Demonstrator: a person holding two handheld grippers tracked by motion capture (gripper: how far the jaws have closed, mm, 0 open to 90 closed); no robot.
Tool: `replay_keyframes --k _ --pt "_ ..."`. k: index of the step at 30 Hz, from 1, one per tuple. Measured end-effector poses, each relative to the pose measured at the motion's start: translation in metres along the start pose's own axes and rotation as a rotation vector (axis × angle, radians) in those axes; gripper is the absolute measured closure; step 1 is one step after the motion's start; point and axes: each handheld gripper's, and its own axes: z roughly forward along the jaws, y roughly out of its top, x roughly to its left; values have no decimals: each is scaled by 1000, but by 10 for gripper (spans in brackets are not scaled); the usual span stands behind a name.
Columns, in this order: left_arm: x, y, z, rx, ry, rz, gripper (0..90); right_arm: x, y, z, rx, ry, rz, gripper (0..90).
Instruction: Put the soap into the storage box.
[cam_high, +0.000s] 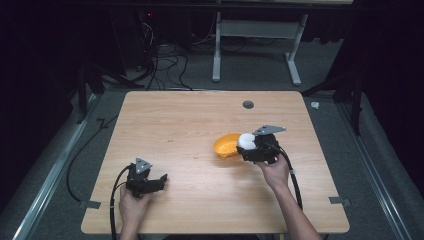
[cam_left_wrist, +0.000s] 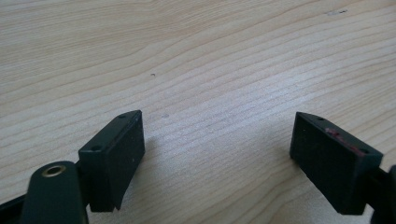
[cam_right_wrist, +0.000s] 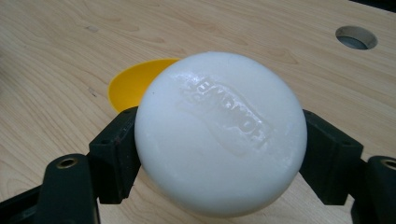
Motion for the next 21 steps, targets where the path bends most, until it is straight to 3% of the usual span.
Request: replay_keyframes --k 21 --pt "0 0 0 -2 2 3 184 12 18 22 6 27 -25 247"
